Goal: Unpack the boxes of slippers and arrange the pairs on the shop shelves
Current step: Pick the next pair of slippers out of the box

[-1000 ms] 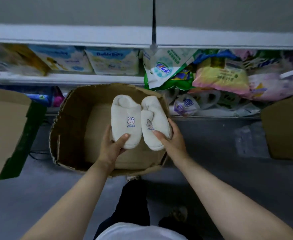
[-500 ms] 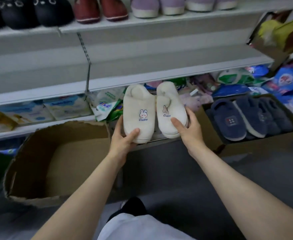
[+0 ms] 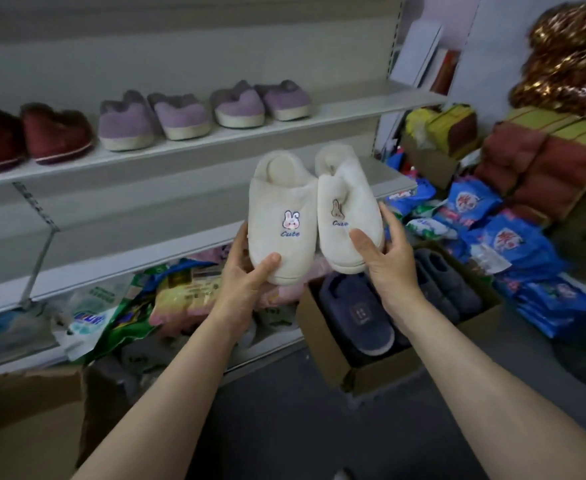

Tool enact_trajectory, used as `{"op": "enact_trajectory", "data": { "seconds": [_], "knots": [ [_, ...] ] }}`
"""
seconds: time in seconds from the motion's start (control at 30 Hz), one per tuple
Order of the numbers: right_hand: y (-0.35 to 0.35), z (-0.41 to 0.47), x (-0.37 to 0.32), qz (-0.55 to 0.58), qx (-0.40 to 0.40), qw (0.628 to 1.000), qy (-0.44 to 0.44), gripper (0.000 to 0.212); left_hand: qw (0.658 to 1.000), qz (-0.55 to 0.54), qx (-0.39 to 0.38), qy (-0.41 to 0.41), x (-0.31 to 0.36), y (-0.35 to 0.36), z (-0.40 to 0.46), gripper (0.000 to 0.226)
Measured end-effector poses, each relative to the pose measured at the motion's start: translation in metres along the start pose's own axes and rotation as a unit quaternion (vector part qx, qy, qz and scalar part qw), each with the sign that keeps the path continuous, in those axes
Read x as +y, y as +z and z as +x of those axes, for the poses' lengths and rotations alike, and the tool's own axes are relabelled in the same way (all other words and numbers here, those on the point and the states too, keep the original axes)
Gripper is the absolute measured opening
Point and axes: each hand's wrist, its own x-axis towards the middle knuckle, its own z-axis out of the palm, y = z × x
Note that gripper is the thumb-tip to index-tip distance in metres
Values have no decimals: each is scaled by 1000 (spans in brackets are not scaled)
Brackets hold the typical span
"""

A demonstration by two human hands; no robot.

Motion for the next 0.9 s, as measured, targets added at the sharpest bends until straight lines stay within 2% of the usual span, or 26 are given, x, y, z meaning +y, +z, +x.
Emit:
{"op": "enact_trajectory", "data": {
  "seconds": [0.17,0.27,0.33,0.53,0.67,0.8,0.9],
  "knots": [
    [-66,89,-19,-23,7,1000,-18,75,998,-61,2,-14,-4,90,64,87],
    [-95,136,-28,0,-2,1000,-20,70,999,-42,0,-13,3,134,103,86],
    [-112,168,-29,5,1,1000,-27,77,999,-43,4,-14,11,161,130,87],
    [-149,278,-21,14,-23,999,-40,85,997,-30,60,42,16,227,229,75],
    [-166,349,-16,17,-92,995,-42,80,991,-44,117,45,13,259,292,64],
    [-178,401,-13,43,-144,988,-27,59,986,-38,154,53,10,277,334,39],
    [-181,430,-6,32,-174,984,-11,54,978,-36,202,43,7,277,352,38]
  ]
}}
